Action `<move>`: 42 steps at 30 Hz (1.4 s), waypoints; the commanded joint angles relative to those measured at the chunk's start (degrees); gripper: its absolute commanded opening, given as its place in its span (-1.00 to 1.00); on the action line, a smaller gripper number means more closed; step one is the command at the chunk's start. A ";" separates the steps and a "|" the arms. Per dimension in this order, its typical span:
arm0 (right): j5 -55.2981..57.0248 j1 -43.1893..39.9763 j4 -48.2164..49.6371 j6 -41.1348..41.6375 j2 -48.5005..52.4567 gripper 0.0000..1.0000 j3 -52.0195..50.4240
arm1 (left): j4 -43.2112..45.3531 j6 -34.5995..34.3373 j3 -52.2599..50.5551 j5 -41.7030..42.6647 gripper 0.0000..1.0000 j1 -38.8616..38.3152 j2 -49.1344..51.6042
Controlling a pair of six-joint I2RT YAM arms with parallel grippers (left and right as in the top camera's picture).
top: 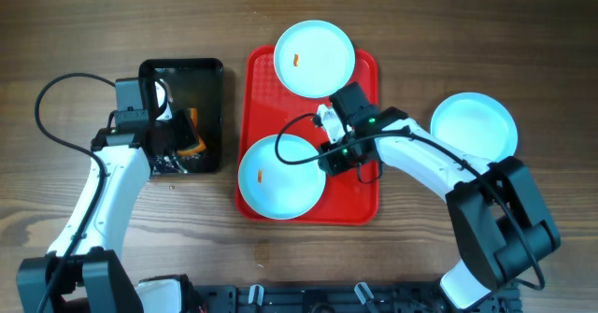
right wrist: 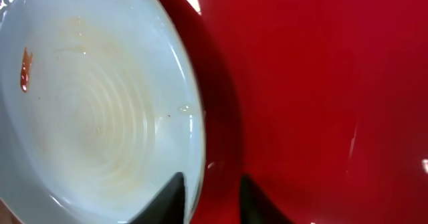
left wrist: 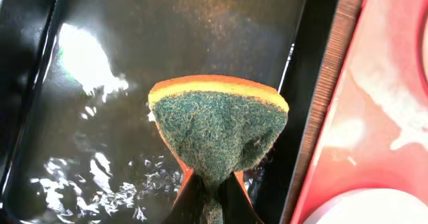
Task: Clean dirty plates on tray and stack at the side
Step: 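Grip the rim of the lower-left plate with the right gripper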
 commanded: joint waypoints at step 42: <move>15.13 0.07 -3.13 12.81 -3.89 -0.46 -1.51 | -4.72 0.33 6.60 5.90 -0.92 -0.02 4.52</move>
